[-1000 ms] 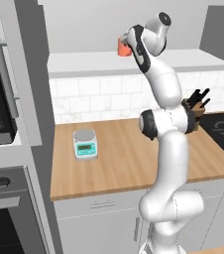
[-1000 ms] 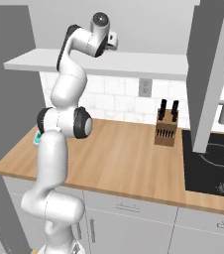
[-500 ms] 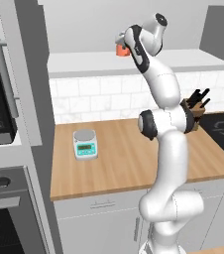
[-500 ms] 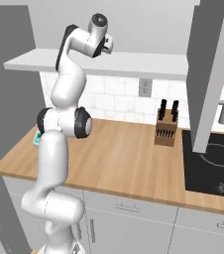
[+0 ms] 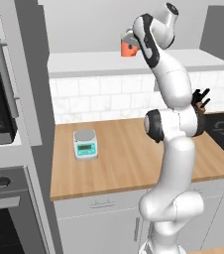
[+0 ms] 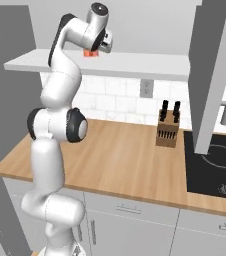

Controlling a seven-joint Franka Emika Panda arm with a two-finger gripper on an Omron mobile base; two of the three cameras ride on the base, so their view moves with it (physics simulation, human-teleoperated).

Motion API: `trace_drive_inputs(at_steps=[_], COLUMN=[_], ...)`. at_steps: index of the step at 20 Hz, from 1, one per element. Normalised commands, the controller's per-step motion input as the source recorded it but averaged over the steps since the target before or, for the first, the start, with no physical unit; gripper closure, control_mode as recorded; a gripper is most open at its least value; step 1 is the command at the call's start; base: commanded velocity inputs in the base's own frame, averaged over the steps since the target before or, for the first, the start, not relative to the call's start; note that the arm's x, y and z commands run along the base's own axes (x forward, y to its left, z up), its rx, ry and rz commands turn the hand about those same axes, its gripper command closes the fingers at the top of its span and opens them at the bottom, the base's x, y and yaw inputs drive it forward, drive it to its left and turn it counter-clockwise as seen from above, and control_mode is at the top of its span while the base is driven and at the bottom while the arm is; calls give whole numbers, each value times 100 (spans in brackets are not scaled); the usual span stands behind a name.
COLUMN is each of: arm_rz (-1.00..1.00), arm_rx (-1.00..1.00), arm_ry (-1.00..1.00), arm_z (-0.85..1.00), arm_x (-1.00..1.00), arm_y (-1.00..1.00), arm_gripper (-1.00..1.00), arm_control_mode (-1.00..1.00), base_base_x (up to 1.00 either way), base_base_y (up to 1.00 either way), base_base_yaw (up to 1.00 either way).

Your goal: Gather all objects into one cabinet and sort the glasses and bowls to opposite sides.

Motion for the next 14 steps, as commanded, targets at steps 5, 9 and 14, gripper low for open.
trace_drive_inputs(at_steps=[5,9,14], arm_rz=[0,0,0], arm_rx=[0,0,0], arm_ry=[-15,-42,-51], arm_z=[-46,-7,0], arm_x=[-100,-100,-100], arm_y=[0,0,0], arm_gripper=[100,100,100], arm_control_mode=[-100,-100,-100], base_base_x=[0,0,0], base_base_y=[0,0,0], base_base_yaw=[0,0,0])
